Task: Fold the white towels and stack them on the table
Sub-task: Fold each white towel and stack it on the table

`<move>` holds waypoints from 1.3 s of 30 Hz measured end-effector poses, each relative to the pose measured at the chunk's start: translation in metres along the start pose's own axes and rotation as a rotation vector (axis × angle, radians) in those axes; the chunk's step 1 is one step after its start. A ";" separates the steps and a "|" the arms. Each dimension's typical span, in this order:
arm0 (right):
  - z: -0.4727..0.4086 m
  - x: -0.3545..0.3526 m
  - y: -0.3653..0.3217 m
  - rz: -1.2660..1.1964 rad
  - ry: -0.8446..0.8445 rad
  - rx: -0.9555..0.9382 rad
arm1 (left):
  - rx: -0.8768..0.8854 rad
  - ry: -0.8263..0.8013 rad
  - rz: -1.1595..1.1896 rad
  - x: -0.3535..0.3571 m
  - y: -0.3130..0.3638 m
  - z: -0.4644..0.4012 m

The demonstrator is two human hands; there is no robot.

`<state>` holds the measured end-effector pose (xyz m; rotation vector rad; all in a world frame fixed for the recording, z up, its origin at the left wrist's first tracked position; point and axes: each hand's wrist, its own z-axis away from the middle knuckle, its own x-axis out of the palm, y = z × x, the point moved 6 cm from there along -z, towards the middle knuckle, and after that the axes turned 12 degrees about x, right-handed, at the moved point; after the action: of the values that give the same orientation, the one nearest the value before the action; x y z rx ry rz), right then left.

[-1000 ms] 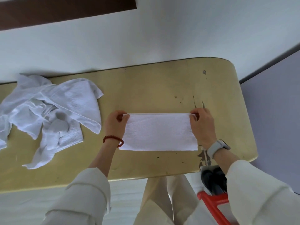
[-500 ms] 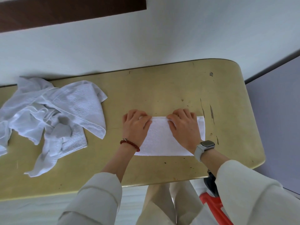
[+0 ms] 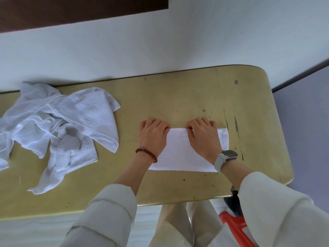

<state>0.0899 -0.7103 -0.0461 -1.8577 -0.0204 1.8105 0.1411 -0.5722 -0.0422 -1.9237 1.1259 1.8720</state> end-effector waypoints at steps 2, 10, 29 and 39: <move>-0.002 0.001 0.000 0.019 0.002 0.011 | -0.035 -0.014 -0.025 0.002 -0.001 -0.002; -0.005 -0.001 -0.008 0.116 0.048 -0.039 | -0.152 -0.024 -0.067 0.004 -0.002 -0.003; 0.028 0.008 0.003 0.279 -0.272 -0.281 | -0.010 -0.349 -0.370 0.006 -0.027 0.035; 0.051 0.019 -0.016 0.289 -0.126 -0.146 | -0.050 -0.286 -0.160 0.028 0.009 0.041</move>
<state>0.0498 -0.6708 -0.0545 -1.9225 0.0758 2.1730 0.1012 -0.5624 -0.0715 -1.6462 0.8222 2.0210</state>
